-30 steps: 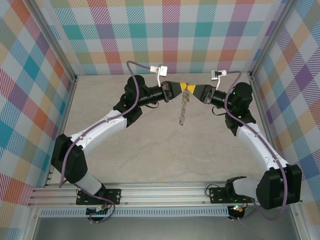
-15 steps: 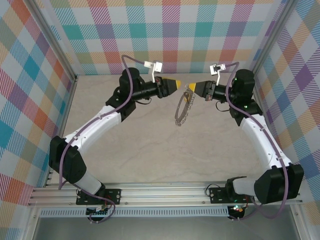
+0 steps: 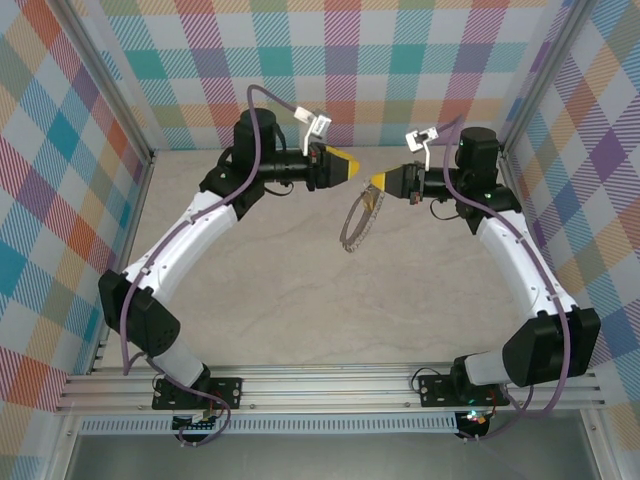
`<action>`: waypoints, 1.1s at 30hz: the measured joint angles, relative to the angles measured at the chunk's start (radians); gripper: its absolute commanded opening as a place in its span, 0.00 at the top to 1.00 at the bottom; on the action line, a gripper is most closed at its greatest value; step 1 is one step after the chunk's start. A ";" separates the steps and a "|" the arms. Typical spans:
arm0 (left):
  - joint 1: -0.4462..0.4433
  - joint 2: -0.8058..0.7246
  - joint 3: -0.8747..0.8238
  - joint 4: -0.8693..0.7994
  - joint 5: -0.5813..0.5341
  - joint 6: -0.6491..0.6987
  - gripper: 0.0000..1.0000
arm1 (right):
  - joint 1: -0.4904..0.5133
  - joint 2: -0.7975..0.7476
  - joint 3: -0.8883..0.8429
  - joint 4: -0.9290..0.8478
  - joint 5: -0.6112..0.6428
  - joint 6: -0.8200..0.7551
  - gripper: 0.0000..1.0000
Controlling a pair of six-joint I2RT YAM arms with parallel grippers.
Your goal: Put the keys on the keyring
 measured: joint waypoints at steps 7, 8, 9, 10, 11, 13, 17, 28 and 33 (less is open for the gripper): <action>0.002 0.066 0.067 -0.168 0.084 0.103 0.71 | 0.000 0.029 0.006 -0.042 -0.057 -0.032 1.00; 0.002 0.073 0.074 -0.182 0.092 0.113 0.71 | 0.000 0.030 0.006 -0.047 -0.058 -0.035 1.00; 0.002 0.080 0.082 -0.196 0.100 0.121 0.71 | 0.000 0.031 0.006 -0.048 -0.061 -0.036 1.00; 0.002 0.087 0.089 -0.206 0.108 0.126 0.71 | -0.001 0.031 0.006 -0.049 -0.064 -0.036 1.00; 0.002 0.092 0.095 -0.214 0.114 0.129 0.71 | -0.002 0.031 0.006 -0.050 -0.065 -0.036 1.00; 0.001 0.098 0.105 -0.229 0.124 0.141 0.71 | -0.003 0.031 0.006 -0.050 -0.068 -0.036 1.00; 0.001 0.106 0.113 -0.248 0.140 0.151 0.71 | -0.004 0.031 0.006 -0.050 -0.068 -0.036 1.00; -0.014 0.138 0.144 -0.278 0.150 0.169 0.71 | -0.004 0.031 0.006 -0.045 -0.076 -0.035 1.00; -0.024 0.148 0.156 -0.281 0.159 0.170 0.70 | -0.004 0.039 0.006 -0.041 -0.076 -0.035 1.00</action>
